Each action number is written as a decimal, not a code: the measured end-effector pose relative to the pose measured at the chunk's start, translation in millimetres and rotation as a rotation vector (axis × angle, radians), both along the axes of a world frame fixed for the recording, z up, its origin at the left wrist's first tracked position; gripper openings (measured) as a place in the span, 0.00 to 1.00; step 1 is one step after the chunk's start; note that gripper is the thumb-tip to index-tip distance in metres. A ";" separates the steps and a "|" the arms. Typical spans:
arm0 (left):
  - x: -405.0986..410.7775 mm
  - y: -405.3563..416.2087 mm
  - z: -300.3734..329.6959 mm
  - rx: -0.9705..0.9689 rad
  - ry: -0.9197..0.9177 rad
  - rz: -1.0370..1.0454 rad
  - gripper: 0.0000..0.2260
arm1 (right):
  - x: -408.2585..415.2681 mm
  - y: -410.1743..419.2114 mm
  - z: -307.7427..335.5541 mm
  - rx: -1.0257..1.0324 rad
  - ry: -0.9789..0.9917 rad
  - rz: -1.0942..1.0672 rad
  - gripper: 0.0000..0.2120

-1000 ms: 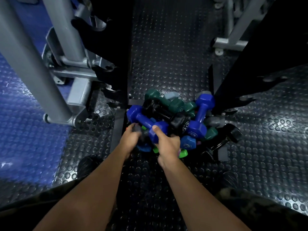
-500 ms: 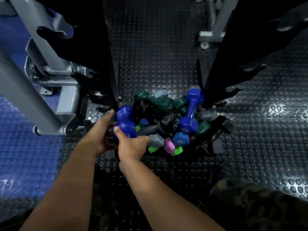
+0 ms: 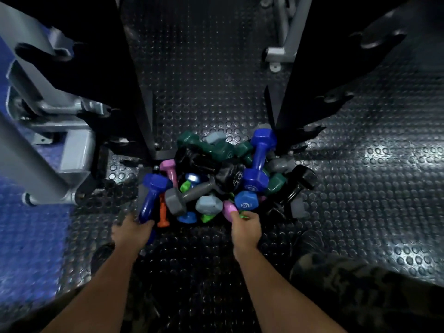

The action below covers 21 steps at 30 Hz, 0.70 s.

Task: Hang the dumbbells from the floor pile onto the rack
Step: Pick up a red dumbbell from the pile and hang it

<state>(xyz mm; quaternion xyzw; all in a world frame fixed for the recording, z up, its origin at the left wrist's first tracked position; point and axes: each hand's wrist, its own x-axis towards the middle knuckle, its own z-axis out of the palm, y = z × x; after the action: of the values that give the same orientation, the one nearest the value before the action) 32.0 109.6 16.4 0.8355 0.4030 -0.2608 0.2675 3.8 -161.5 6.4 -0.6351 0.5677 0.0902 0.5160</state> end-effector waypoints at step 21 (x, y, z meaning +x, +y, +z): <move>67.7 -143.5 18.9 0.026 -0.046 -1.012 0.45 | 3.6 -6.5 -13.2 -0.100 0.030 0.355 0.18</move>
<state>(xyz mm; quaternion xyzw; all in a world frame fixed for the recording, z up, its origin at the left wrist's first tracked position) 99.7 -33.9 35.3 0.9349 -0.0553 -0.3343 0.1057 7.4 -168.0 -6.8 -0.7488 0.4582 0.1609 0.4511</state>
